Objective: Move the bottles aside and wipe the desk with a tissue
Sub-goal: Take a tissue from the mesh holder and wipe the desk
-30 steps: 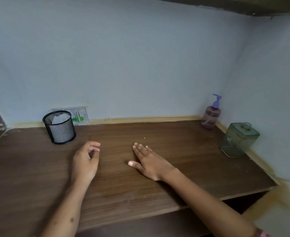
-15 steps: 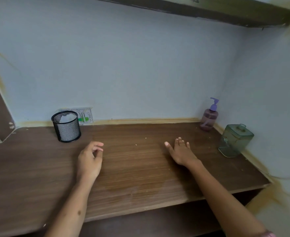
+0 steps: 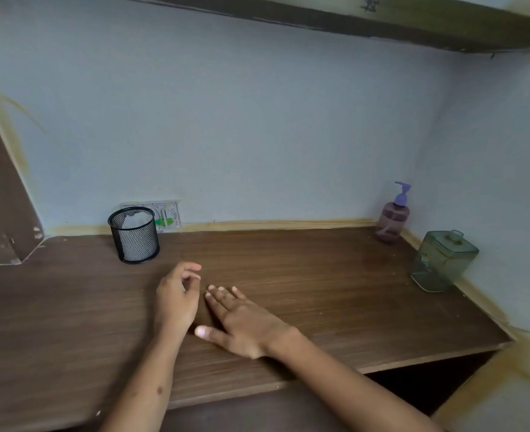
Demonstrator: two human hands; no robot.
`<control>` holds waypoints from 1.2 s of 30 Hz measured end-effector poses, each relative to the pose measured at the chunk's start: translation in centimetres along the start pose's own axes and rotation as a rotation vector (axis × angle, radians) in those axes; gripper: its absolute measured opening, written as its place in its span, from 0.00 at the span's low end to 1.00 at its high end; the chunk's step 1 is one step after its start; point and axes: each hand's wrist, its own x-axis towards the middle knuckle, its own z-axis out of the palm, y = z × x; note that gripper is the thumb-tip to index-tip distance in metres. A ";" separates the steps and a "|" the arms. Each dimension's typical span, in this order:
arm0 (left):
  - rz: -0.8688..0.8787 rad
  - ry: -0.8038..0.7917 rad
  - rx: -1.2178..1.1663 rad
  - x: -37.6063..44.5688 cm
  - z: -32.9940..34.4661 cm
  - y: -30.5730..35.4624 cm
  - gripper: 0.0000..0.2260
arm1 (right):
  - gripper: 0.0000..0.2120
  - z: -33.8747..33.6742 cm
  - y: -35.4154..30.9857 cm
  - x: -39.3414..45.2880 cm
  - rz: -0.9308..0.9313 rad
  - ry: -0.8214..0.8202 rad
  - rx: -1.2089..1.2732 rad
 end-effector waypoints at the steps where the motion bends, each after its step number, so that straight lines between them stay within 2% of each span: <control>1: -0.002 0.000 0.000 0.0 0.0 0.1 0.15 | 0.39 0.2 -0.2 -0.5 -0.010 0.014 -0.010; 7: 0.013 0.011 0.004 -0.5 -0.4 0.4 0.14 | 0.42 0.0 0.3 -2.8 0.016 0.015 -0.095; 10: 0.008 0.011 0.002 -0.7 -0.6 0.4 0.15 | 0.43 -0.3 1.2 -4.4 0.113 0.045 -0.129; 14: 0.005 0.000 0.013 -0.9 -0.7 0.5 0.15 | 0.49 -0.5 4.8 -8.3 0.305 0.082 -0.089; 15: 0.007 -0.004 0.014 -0.9 -0.7 0.5 0.15 | 0.47 -0.3 6.2 -9.5 0.345 0.099 -0.023; 17: 0.010 -0.012 0.013 -0.9 -0.6 0.6 0.14 | 0.37 -0.3 8.4 -11.9 0.363 0.172 0.252; 19: 0.012 -0.013 0.013 -0.9 -0.6 0.6 0.14 | 0.27 -0.6 9.6 -14.0 0.379 0.318 0.436; 23: 0.014 -0.013 0.018 -0.9 -0.6 0.6 0.14 | 0.17 -1.0 11.0 -15.4 0.449 0.634 0.352; 26: 0.005 -0.011 0.023 -0.9 -0.8 0.6 0.13 | 0.13 -1.1 10.6 -14.5 0.475 0.666 0.262; 29: -0.001 -0.006 0.037 -1.2 -0.9 0.7 0.14 | 0.17 -0.9 9.3 -12.5 0.412 0.519 0.208; 32: 0.005 -0.002 0.031 -1.2 -0.9 0.7 0.14 | 0.27 -0.2 7.4 -9.9 0.369 0.281 0.165; 35: 0.004 0.007 0.026 -1.2 -0.8 0.6 0.14 | 0.49 0.3 5.4 -8.2 0.371 0.219 0.083; 36: 0.003 0.008 0.024 -1.2 -0.8 0.6 0.13 | 0.53 0.5 4.7 -7.8 0.358 0.226 0.067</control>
